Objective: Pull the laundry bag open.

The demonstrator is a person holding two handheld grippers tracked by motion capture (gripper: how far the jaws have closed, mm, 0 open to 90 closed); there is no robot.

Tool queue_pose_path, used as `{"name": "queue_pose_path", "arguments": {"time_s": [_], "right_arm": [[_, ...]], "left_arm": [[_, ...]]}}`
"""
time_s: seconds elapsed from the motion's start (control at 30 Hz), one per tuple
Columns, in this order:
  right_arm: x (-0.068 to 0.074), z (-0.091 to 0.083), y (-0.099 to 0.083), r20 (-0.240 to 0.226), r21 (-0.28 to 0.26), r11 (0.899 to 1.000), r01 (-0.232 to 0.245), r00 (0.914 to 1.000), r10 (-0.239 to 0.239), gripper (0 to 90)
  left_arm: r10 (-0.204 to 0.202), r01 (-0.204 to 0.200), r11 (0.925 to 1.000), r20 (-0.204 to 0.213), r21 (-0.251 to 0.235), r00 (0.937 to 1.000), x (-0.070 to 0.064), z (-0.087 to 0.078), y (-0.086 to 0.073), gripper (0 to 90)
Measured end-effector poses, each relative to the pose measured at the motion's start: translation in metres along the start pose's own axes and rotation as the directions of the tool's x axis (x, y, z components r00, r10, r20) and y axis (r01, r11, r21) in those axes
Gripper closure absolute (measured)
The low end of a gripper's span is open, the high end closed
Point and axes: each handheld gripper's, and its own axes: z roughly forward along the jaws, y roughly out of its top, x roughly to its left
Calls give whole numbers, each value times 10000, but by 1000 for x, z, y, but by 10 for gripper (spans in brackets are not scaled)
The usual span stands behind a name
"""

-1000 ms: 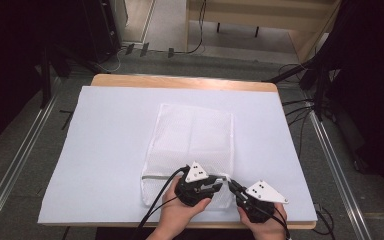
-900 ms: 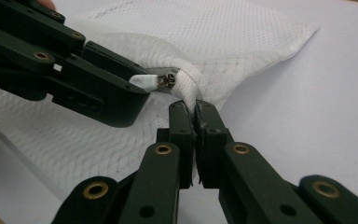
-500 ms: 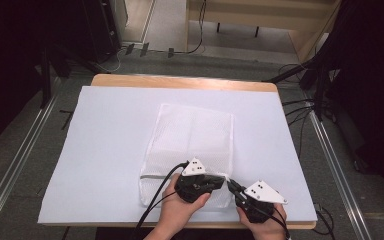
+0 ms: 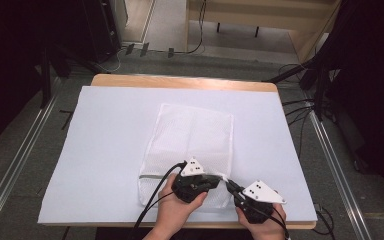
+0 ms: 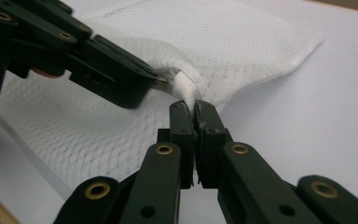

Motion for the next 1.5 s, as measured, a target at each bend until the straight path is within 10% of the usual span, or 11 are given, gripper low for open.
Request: {"name": "queue_pose_path", "arguments": {"time_s": [0.3,0.8,1.03,1.23,1.33,1.5], "right_arm": [[-16,-11,2,256,-226,9986,-477,9985,482,887],[-29,-14,2,793,-167,9974,-700,9943,711,887],[-29,-8,2,767,-87,9974,-709,9945,714,887],[-29,-7,0,764,71,9971,-756,9943,748,856],[-32,-3,-3,599,45,9942,-1078,9924,1073,562],[-40,-5,-4,948,-6,9915,-1298,9871,1293,431]], "left_arm": [[-735,743,9972,-770,78,9943,41,-34,-19,880],[-1671,1742,9846,-2209,125,9609,95,-116,-73,880],[-1671,1746,9846,-2426,98,9556,96,-125,-79,880],[-1603,1605,9869,-1892,-146,9688,93,-126,-83,872],[-1880,1742,9798,-1555,-985,9698,92,-128,-82,608],[-1628,1374,9814,-2012,-1341,9659,87,-130,-78,256]]}}
